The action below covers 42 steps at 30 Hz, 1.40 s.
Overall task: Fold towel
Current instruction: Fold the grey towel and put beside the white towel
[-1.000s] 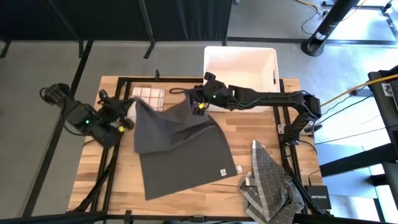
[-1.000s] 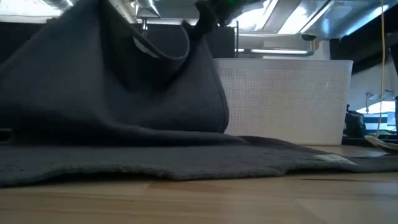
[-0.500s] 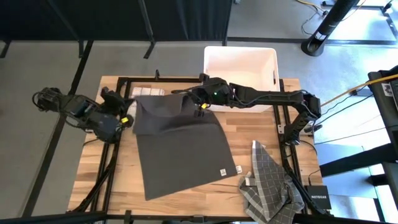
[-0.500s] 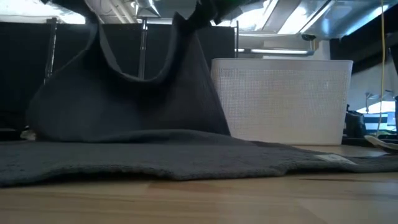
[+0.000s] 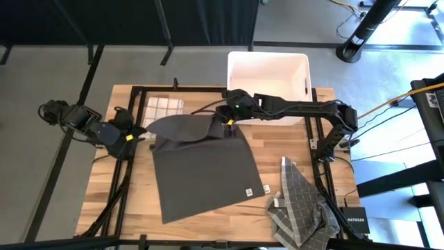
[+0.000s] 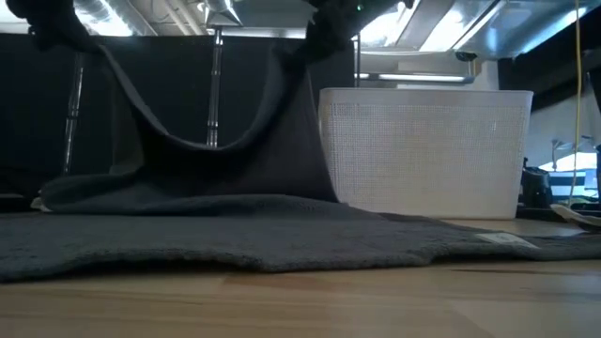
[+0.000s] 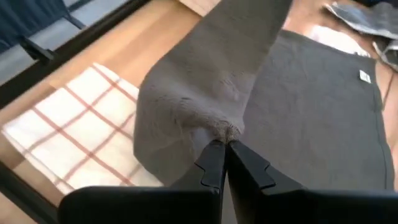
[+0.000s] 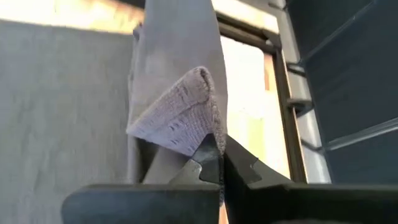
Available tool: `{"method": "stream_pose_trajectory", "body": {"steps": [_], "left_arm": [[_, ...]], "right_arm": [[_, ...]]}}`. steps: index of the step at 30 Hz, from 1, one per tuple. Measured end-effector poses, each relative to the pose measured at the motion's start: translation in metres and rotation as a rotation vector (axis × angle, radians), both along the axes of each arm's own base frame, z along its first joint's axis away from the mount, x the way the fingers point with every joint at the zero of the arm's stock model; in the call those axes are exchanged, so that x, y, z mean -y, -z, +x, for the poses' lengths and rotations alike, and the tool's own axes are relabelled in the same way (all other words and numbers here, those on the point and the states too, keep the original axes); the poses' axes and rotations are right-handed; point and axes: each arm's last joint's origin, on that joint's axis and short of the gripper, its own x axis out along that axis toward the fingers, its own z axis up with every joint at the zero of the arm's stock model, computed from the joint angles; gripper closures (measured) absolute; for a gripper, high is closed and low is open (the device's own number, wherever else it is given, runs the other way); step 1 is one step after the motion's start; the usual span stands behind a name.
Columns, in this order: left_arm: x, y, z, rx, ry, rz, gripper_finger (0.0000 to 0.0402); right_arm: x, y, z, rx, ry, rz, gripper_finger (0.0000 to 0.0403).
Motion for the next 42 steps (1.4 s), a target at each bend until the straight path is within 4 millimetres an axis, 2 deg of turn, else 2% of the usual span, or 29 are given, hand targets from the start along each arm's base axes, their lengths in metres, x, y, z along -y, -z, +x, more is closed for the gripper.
{"method": "stream_pose_trajectory", "body": {"steps": [6,11,17,21,25,28,35,42], "left_arm": [[0.004,0.002,0.001,-0.058,0.093,-0.085,0.0396],[0.012,0.002,0.01,-0.088,0.136,-0.202,0.0396],[0.033,0.003,0.041,-0.116,0.229,-0.312,0.0396],[0.055,0.011,0.066,-0.202,0.309,-0.379,0.0396],[0.077,0.025,0.077,-0.343,0.325,-0.414,0.0396],[0.093,0.031,0.082,-0.378,0.338,-0.46,0.0396],[0.123,0.034,0.088,-0.33,0.376,-0.541,0.0396],[0.144,0.058,0.098,-0.38,0.329,-0.545,0.0396]], "right_arm": [[-0.002,0.004,-0.009,-0.08,-0.019,-0.01,0.0403],[-0.023,-0.011,-0.029,-0.139,-0.057,0.013,0.0402],[-0.057,-0.009,-0.038,-0.236,-0.095,0.037,0.0402],[-0.078,0.009,-0.044,-0.326,-0.12,0.041,0.0402],[-0.095,0.035,-0.053,-0.431,-0.11,0.024,0.0402],[-0.107,0.051,-0.06,-0.492,-0.102,0.024,0.0402],[-0.138,0.057,-0.076,-0.586,-0.1,0.031,0.0402],[-0.163,0.07,-0.089,-0.633,-0.104,0.048,0.0402]]}}
